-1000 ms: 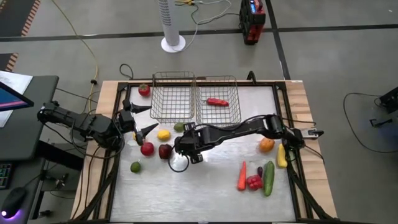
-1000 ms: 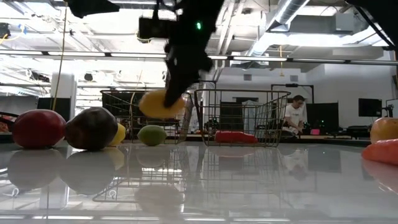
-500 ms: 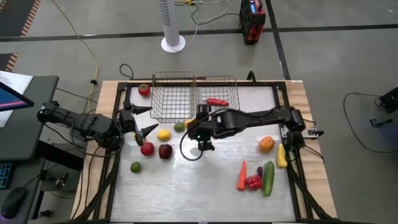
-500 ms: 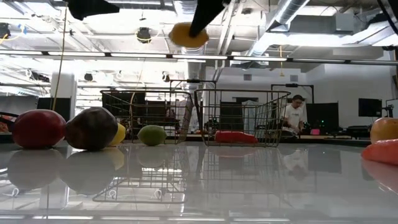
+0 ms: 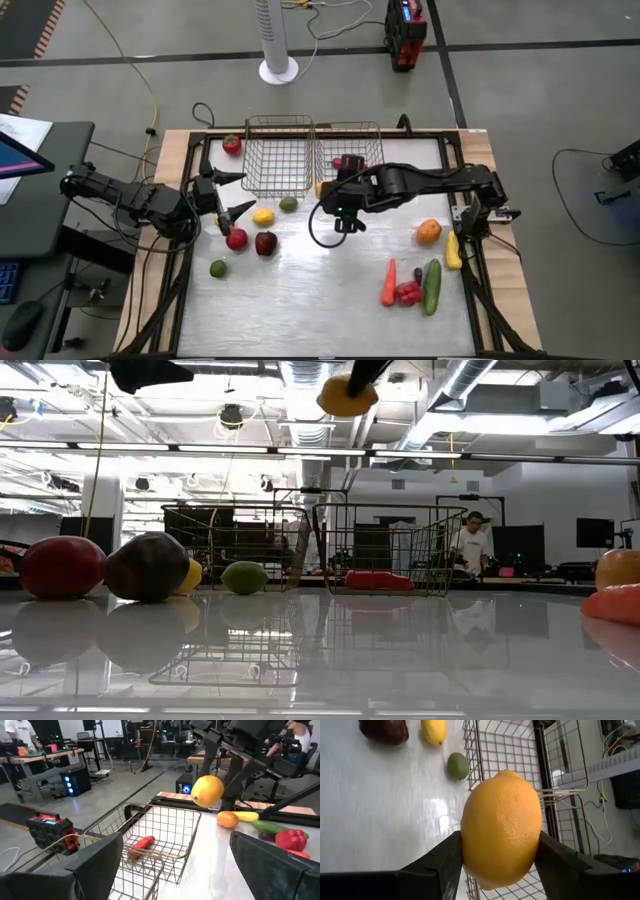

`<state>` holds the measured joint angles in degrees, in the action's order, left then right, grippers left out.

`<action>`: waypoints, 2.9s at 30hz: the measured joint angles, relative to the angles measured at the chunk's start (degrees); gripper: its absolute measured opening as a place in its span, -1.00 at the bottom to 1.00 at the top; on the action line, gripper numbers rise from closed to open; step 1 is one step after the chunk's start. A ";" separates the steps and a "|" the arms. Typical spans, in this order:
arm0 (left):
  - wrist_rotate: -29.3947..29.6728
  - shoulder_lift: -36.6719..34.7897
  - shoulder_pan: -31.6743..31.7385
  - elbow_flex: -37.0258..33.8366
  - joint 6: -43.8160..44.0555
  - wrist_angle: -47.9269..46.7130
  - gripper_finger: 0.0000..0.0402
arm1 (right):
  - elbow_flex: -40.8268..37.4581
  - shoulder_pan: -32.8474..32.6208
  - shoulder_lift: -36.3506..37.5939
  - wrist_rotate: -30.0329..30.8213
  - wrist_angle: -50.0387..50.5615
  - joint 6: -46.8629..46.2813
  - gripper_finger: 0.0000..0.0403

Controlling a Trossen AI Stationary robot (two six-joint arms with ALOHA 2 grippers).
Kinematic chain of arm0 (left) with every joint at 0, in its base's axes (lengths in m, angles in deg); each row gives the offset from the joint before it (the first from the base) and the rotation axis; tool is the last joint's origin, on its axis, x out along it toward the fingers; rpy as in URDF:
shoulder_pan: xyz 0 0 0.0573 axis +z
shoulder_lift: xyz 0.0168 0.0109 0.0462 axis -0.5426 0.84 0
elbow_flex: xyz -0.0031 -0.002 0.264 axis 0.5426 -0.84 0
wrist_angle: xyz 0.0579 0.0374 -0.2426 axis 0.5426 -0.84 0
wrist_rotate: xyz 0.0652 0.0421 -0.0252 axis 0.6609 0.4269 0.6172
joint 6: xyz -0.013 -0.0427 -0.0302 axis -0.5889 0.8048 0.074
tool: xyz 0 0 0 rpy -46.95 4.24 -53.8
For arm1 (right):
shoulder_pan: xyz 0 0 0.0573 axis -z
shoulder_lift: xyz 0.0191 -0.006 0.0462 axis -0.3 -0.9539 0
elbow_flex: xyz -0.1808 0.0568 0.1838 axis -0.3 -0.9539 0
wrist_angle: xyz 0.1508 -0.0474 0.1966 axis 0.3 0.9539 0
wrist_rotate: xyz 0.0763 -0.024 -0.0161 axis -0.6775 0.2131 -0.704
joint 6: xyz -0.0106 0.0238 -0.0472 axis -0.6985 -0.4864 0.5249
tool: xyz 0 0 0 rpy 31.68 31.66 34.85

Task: Sort produce into baskets
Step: Put the right lemon into the left wire basket, then put the apple into the left wire basket

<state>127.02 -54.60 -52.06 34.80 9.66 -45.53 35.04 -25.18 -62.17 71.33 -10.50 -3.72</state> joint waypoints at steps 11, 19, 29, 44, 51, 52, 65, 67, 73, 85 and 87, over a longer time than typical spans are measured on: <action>0.02 0.00 -0.01 0.00 0.46 -0.02 0.78 | -5.72 5.03 0.05 0.99 -26.05 11.95 0.19; 0.02 0.00 -0.02 0.00 0.36 -0.05 0.78 | -10.25 13.37 -2.86 -6.54 -42.07 14.78 0.19; 0.62 -0.23 -0.01 0.00 -0.23 -0.22 0.78 | -10.23 19.96 -11.00 -13.16 -45.24 11.58 0.39; -3.68 1.29 0.03 0.00 3.35 -4.20 0.78 | -9.81 15.06 -3.51 -12.81 -27.78 8.53 0.71; -7.59 7.76 0.02 0.00 4.69 -5.29 0.78 | -19.43 3.34 5.61 -2.36 -21.38 -0.33 0.63; -7.64 9.12 0.04 0.00 4.67 -5.22 0.78 | -21.93 1.44 7.05 -0.59 -21.46 -2.18 0.62; -18.34 28.40 1.43 3.70 18.31 -2.63 0.75 | -52.38 -19.86 23.41 15.00 -31.57 -29.00 0.61; -19.53 30.46 0.45 5.40 22.52 -9.97 0.68 | -54.09 -22.27 23.71 16.44 -32.11 -31.49 0.61; -21.92 34.45 -3.13 9.59 32.70 -19.28 0.46 | -55.19 -25.78 22.63 20.31 -33.10 -34.78 0.61; -13.31 45.64 -6.03 13.30 42.69 -30.36 0.38 | -55.27 -26.15 20.14 20.44 -38.27 -34.58 0.61; -13.22 47.00 -5.31 13.25 42.85 -30.86 0.38 | -55.28 -26.69 19.98 20.39 -38.40 -34.60 0.61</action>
<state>113.80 -7.60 -57.37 48.05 52.52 -76.39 -20.24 -51.87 -42.20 91.72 -48.90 -38.32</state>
